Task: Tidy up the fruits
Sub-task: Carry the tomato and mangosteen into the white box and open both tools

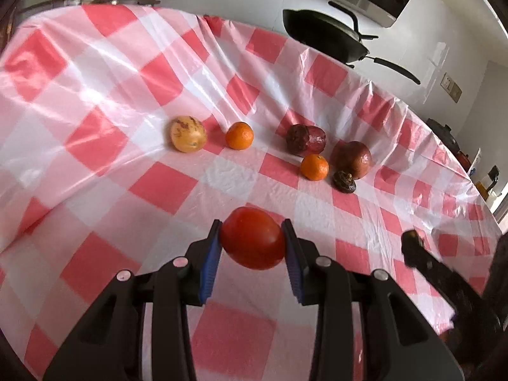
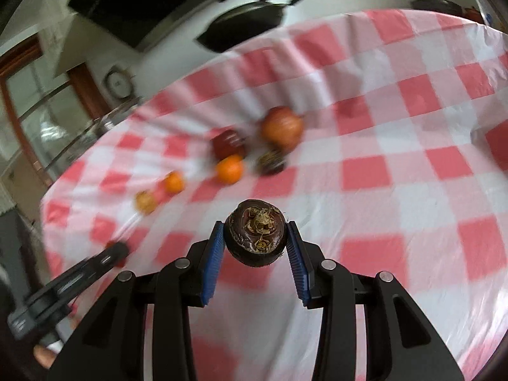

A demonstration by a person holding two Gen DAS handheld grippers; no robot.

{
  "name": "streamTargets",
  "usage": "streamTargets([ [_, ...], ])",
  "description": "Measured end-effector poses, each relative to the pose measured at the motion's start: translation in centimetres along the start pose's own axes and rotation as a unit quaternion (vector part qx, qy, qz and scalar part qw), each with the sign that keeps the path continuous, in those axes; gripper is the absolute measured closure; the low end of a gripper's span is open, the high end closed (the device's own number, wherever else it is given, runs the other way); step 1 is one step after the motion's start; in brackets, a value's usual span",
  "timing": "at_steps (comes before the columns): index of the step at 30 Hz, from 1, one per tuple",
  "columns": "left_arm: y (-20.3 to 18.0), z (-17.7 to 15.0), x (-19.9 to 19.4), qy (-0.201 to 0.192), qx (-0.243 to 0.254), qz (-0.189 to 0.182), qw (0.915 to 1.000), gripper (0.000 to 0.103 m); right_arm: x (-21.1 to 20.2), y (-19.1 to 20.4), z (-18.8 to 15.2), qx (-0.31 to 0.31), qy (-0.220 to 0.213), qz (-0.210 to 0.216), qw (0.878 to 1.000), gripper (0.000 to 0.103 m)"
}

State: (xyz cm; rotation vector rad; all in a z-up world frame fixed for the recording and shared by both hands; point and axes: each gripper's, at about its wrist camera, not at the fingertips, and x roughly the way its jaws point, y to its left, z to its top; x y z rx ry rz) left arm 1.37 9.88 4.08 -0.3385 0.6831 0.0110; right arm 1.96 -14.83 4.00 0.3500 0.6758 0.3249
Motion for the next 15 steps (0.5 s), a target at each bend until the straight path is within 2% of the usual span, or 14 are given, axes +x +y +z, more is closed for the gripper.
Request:
streamTargets([
  [6,1.7,-2.1,-4.3,-0.021,-0.008,0.002,0.9997,0.065,-3.6,5.1,-4.3,-0.034,0.012,0.047,0.998,0.064],
  [11,4.2,-4.7,-7.9,-0.019,-0.007,0.014,0.9997,0.065,-5.4,7.6,-7.2,-0.057,0.030,0.068,0.996,0.064],
  [15,5.7,-5.6,-11.3,-0.034,0.015,0.037,0.9986,0.065,-6.4,9.0,-8.9,-0.063,0.049,0.090,0.993,0.064],
])
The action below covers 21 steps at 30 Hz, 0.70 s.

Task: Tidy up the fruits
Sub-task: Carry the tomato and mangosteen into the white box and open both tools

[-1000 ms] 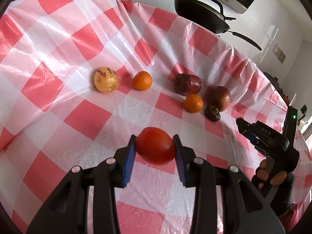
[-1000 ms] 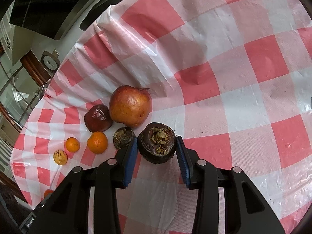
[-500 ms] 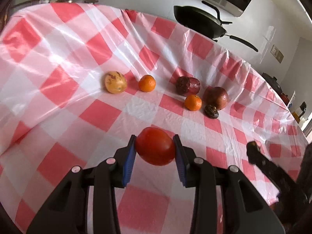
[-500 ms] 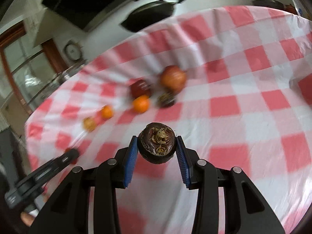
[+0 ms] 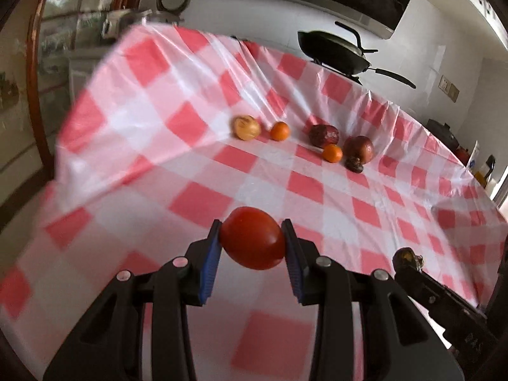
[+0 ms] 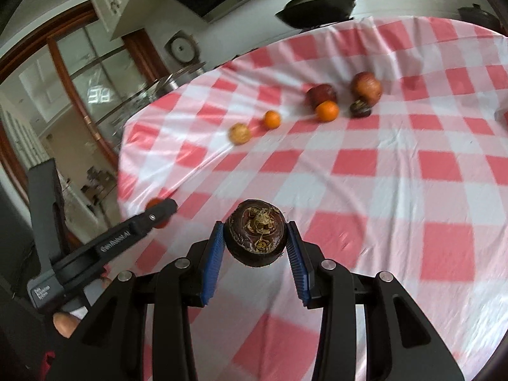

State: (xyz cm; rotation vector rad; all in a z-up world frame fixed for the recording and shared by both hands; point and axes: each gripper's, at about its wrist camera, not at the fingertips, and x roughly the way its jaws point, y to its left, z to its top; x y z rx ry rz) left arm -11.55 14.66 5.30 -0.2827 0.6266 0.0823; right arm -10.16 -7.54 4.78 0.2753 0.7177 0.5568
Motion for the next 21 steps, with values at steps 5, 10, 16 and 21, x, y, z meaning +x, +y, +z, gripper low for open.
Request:
streamTargets([
  [5,3.3,-1.4,-3.3,-0.006,0.004,0.024,0.9997,0.065,0.1,3.1,-1.9,-0.035,0.023,0.015,0.999,0.064],
  [10,7.1,-3.0,-6.0,-0.003,-0.005,0.053,0.9986,0.065,0.7,7.6,-4.0,-0.093,0.051,0.038,0.994,0.064],
  [16,12.6,-4.8,-9.7,-0.009,-0.024,0.090,0.9956,0.065,1.2,14.1,-7.0,-0.180,0.085,0.076,0.977,0.064],
  [21,17.8,-7.1,-13.2,-0.004,-0.048,0.129,0.9904,0.065,1.5,19.3,-9.9,-0.252,0.117,0.120,0.953,0.063],
])
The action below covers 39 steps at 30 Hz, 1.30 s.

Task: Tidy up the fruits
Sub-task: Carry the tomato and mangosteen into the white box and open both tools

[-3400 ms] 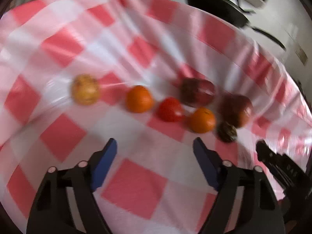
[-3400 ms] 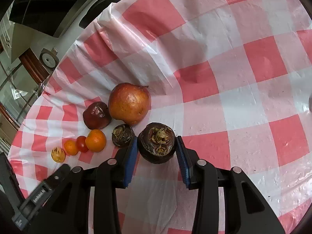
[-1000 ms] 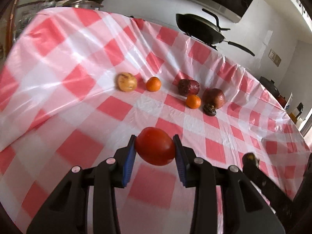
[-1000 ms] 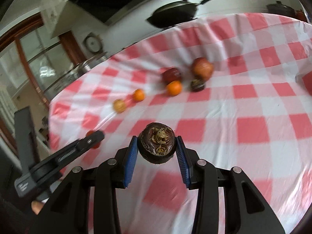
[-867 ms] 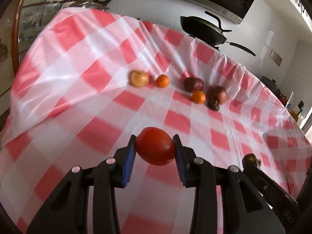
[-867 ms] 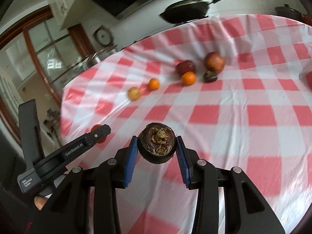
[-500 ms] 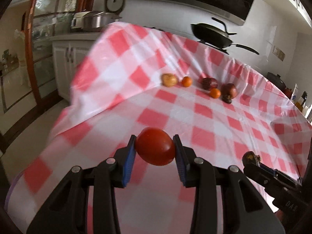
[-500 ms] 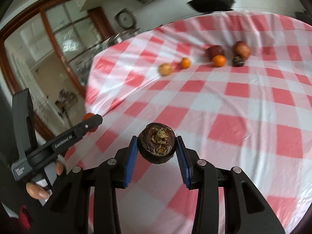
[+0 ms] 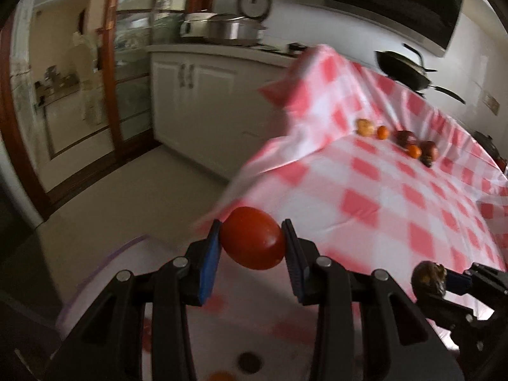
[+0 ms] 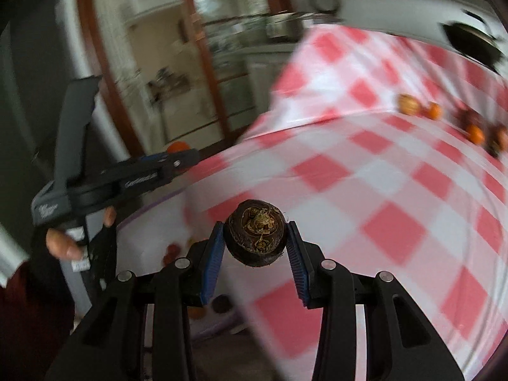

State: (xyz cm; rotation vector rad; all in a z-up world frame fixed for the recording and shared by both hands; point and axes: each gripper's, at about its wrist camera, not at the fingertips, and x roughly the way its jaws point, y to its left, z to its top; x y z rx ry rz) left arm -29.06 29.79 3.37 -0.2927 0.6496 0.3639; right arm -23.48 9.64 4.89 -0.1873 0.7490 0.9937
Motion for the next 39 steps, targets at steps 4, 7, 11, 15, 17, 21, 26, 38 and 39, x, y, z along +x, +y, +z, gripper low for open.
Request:
streamTargets([
  [4,4.6,-1.9,-0.5,0.020,-0.017,0.032,0.9991,0.065,2.7,4.7,-0.6,-0.063,0.039,0.040,0.996,0.063],
  [7,7.3,-3.3,0.5,0.046,-0.026,0.056,0.9970,0.065,5.5,7.9,-1.7,-0.111,0.081,0.061,0.989,0.063],
  [11,9.9,-5.4,3.5,0.107,-0.035,0.090,0.9895,0.065,9.7,11.1,-3.7,-0.162,0.147,0.068,0.973,0.063],
  [15,11.5,-7.7,6.4,0.175,-0.040,0.106,0.9779,0.065,14.3,13.1,-5.5,-0.207,0.209,0.046,0.955,0.063],
  [17,12.1,-9.1,7.4,0.203,-0.038,0.107,0.9725,0.065,16.1,13.5,-5.9,-0.217,0.227,0.037,0.949,0.063],
  [21,12.9,-11.1,8.6,0.243,-0.037,0.103,0.9638,0.065,19.5,13.8,-6.4,-0.209,0.265,0.028,0.941,0.064],
  [26,13.2,-12.8,9.9,0.277,-0.034,0.103,0.9548,0.065,22.1,13.4,-6.6,-0.183,0.300,0.015,0.936,0.064],
  [38,12.7,-13.5,11.3,0.307,-0.015,0.099,0.9465,0.064,24.0,13.7,-7.5,-0.206,0.316,-0.010,0.926,0.063],
  [39,12.6,-13.5,11.4,0.307,-0.014,0.100,0.9463,0.064,24.0,13.7,-7.6,-0.204,0.316,-0.009,0.927,0.063],
])
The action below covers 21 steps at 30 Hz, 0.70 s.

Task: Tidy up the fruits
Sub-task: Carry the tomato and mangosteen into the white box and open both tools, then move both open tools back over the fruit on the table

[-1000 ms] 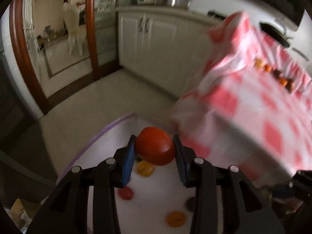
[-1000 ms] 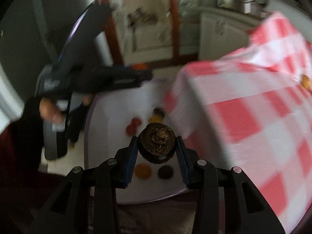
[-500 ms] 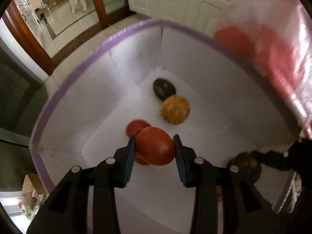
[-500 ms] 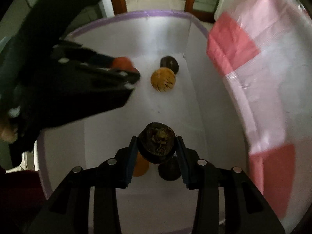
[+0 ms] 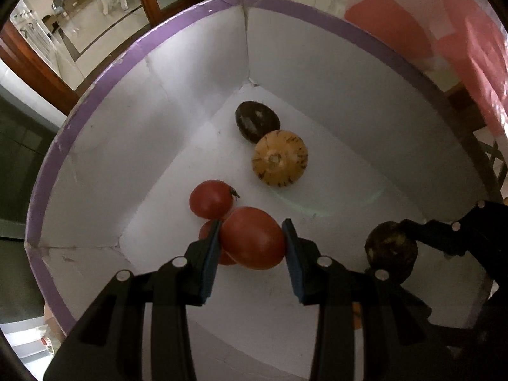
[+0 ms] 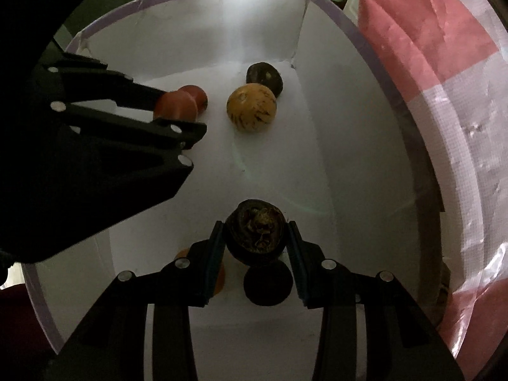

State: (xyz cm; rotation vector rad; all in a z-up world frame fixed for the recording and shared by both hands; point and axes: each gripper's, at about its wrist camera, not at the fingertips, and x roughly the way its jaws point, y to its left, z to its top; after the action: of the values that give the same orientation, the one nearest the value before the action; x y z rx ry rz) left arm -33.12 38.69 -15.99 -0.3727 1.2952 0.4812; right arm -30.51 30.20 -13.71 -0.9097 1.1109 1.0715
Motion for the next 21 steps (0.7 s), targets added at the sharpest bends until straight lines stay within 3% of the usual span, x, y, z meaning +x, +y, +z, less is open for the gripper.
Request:
streamTargets([
  [2,-0.1,0.2,0.0,-0.002,-0.001,0.002,1.0000,0.062,-0.2,0.0,-0.3,0.003,-0.001,0.002,1.000,0.063],
  [4,-0.1,0.3,-0.1,-0.004,-0.004,0.002,1.0000,0.049,-0.4,-0.2,-0.4,0.005,-0.006,0.005,1.000,0.061],
  [7,-0.1,0.6,-0.4,-0.007,-0.012,0.004,0.9999,0.036,-0.7,-0.9,0.0,0.012,-0.019,0.012,1.000,0.053],
  [13,0.1,0.9,-1.3,-0.017,-0.014,0.016,0.9996,0.022,-2.2,-0.7,-0.5,0.007,-0.041,0.019,0.999,0.046],
  [17,0.4,1.6,-2.7,-0.039,-0.018,0.026,0.9987,0.018,-3.5,-0.3,-0.8,-0.004,-0.057,0.028,0.998,0.038],
  [21,1.1,2.6,-5.1,-0.077,-0.039,0.050,0.9950,0.017,-5.8,0.4,-1.7,-0.028,-0.082,0.037,0.996,0.036],
])
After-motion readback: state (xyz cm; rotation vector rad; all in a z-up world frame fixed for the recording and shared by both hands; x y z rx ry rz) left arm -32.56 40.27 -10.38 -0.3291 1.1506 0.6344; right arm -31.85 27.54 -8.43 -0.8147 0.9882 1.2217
